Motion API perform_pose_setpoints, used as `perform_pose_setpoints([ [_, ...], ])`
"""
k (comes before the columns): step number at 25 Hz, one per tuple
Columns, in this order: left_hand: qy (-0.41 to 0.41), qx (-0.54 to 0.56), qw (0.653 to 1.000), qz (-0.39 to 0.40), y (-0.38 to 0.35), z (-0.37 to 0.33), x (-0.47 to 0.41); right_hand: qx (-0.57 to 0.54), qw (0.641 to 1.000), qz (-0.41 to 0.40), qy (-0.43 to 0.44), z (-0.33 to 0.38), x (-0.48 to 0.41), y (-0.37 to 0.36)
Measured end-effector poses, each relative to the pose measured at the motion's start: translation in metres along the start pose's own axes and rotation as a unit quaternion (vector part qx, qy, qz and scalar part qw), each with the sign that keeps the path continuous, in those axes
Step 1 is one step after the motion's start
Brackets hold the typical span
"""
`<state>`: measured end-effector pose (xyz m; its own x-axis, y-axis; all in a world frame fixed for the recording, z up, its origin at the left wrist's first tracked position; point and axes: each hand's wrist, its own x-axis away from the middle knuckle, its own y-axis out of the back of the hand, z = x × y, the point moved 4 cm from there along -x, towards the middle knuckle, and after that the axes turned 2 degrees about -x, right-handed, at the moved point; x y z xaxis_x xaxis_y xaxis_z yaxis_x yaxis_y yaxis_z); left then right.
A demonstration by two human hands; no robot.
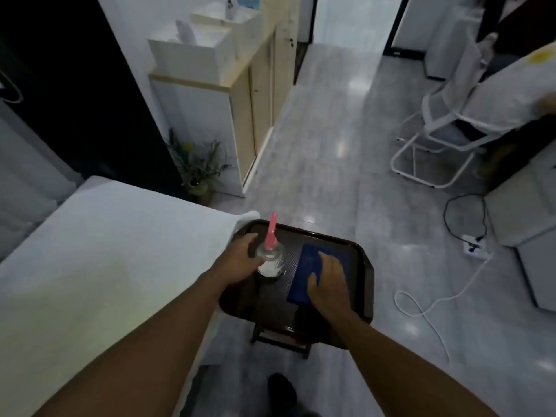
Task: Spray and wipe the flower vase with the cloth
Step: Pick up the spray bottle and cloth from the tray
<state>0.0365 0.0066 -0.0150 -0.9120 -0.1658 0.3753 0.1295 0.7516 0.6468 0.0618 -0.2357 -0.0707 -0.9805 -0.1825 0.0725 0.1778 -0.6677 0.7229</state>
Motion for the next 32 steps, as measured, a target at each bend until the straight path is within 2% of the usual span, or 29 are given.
perform_pose_setpoints([
  [4, -0.004, 0.065, 0.998, 0.016, -0.031, -0.014, -0.027, 0.101, 0.982, 0.141, -0.078, -0.043, -0.016, -0.019],
  [6, 0.005, 0.1, 0.995, -0.007, -0.041, -0.014, -0.038, 0.149, 0.971, 0.174, -0.074, -0.05, -0.023, -0.03],
  [8, -0.006, 0.146, 0.989, -0.027, -0.047, -0.011, -0.049, 0.188, 0.963, 0.183, -0.066, -0.051, -0.032, -0.037],
  [14, 0.031, 0.186, 0.98, -0.069, -0.063, -0.002, -0.058, 0.267, 0.956, 0.113, -0.049, -0.056, -0.043, -0.046],
  [18, 0.035, 0.175, 0.98, -0.091, -0.056, -0.001, -0.052, 0.242, 0.965, 0.098, 0.008, -0.063, -0.05, -0.045],
  [21, 0.016, 0.16, 0.98, -0.117, -0.037, 0.001, -0.038, 0.212, 0.97, 0.117, 0.004, -0.062, -0.063, -0.042],
  [24, 0.003, 0.176, 0.97, -0.165, -0.002, 0.0, -0.017, 0.089, 0.989, 0.119, -0.021, -0.03, -0.078, -0.036],
  [28, 0.008, 0.259, 0.921, -0.292, 0.067, -0.003, 0.034, -0.047, 0.986, 0.147, 0.058, 0.064, -0.09, -0.049],
  [30, 0.004, 0.281, 0.893, -0.353, 0.106, -0.003, 0.068, -0.079, 0.979, 0.165, 0.091, 0.119, -0.085, -0.064],
  [32, -0.001, 0.288, 0.865, -0.411, 0.146, 0.01, 0.113, -0.094, 0.963, 0.194, 0.162, 0.179, -0.065, -0.09],
])
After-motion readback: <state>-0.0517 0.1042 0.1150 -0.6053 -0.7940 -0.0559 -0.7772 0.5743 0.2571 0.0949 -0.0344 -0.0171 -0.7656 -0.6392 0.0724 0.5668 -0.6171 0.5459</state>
